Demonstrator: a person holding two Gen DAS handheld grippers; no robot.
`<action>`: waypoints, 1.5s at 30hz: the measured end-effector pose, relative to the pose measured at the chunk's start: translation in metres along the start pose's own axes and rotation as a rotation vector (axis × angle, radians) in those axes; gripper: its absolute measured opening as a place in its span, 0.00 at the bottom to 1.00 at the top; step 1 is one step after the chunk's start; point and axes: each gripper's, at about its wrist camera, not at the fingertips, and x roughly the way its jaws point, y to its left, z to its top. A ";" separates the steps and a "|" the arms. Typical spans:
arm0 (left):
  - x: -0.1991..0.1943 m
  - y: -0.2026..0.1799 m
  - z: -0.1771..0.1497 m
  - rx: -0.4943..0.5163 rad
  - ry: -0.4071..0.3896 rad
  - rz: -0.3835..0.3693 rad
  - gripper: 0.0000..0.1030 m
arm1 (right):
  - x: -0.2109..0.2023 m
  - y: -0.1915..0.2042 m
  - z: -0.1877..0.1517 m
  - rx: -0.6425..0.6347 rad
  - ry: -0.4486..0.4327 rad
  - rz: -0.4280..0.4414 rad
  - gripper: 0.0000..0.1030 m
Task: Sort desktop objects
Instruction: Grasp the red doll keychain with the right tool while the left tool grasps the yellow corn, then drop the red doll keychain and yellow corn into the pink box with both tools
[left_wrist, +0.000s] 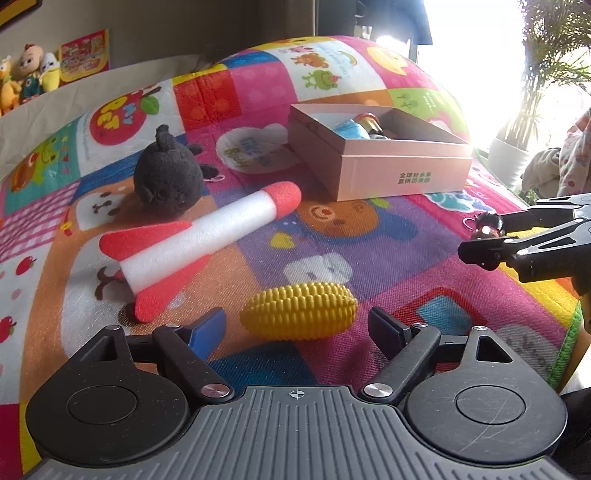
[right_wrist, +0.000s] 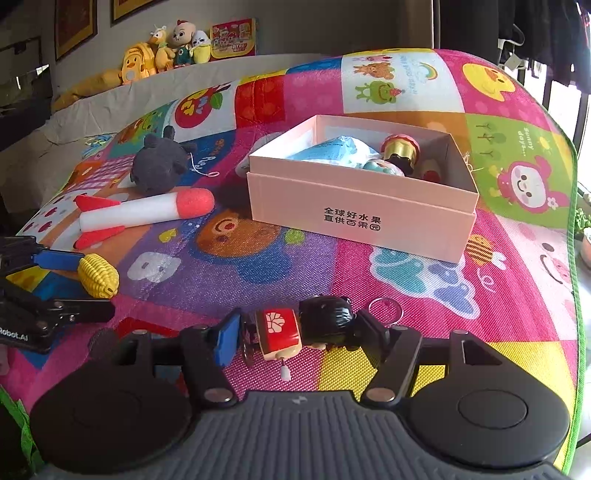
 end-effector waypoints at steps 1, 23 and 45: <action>0.000 -0.003 0.001 0.010 0.000 -0.003 0.81 | -0.004 0.001 0.000 -0.004 -0.007 -0.003 0.63; 0.021 -0.087 0.154 0.313 -0.298 -0.119 0.70 | -0.120 -0.060 0.114 0.071 -0.323 -0.059 0.63; 0.003 0.021 0.040 0.073 -0.102 0.107 0.94 | -0.008 -0.095 0.143 0.253 -0.115 -0.103 0.77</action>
